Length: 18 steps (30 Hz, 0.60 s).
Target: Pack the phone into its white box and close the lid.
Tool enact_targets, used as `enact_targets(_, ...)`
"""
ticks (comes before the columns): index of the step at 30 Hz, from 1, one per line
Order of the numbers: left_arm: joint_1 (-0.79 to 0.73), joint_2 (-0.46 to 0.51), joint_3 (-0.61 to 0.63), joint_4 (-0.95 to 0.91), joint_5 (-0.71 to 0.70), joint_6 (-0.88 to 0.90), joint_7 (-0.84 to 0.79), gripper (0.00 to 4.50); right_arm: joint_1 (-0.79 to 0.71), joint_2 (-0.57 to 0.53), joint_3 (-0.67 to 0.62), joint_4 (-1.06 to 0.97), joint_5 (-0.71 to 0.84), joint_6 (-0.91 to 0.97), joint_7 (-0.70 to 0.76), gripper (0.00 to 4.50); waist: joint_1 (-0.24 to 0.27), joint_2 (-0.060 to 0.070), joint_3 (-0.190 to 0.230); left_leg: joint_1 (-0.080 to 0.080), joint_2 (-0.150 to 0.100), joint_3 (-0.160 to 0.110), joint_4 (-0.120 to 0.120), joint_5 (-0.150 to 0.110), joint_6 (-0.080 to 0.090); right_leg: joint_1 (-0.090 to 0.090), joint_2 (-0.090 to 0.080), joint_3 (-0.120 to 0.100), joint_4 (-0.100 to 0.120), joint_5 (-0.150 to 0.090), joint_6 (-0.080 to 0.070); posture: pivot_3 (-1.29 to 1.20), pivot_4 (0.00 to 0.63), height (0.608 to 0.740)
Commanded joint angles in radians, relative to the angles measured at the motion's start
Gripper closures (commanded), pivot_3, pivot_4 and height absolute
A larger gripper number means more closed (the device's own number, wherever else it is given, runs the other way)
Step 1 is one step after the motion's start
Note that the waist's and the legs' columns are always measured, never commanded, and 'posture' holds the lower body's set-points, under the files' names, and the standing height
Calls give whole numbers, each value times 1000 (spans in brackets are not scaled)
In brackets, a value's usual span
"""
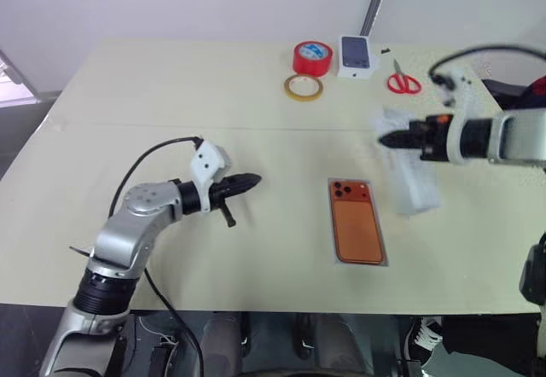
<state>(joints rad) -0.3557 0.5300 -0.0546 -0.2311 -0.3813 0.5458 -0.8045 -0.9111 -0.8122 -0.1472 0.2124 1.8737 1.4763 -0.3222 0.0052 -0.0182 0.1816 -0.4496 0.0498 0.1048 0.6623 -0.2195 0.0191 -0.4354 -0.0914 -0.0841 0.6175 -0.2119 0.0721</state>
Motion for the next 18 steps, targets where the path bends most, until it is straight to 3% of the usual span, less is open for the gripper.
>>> enact_targets(1,-11,6,35,3,-4,-35,3,4500,-24,101,23,-6,98,-41,-1,4487,0,0,0,0,0,0,0,0,0,0,0,0,1,0,0,0,150,740)
enact_targets(6,-16,7,31,11,0,-46,6,4500,85,313,16,-77,98,-96,-76,4487,9,0,0,-3,1,0,1,0,0,-1,0,0,1,1,1,0,150,740)
enact_targets(11,-18,-5,14,-6,-1,-40,18,4500,280,514,-35,-265,98,-231,-311,4487,7,1,0,-4,1,0,1,0,0,-2,-2,0,1,1,3,0,150,740)
enact_targets(13,-19,-12,3,-12,-1,-37,21,4500,340,551,-44,-319,98,-270,-402,4487,6,2,0,-5,0,0,1,0,0,-3,-2,0,1,2,3,0,150,740)
enact_targets(15,-25,-36,-42,-27,7,-29,26,4500,367,485,-66,-292,98,-242,-391,4487,8,2,-1,-5,1,0,1,0,0,-3,-2,0,1,1,3,0,150,740)
enact_targets(18,-47,-84,-125,-25,32,-29,27,4500,340,332,-57,-240,98,-173,-294,3014,9,3,-1,-5,-1,0,1,0,0,-2,-4,0,0,1,2,0,150,740)
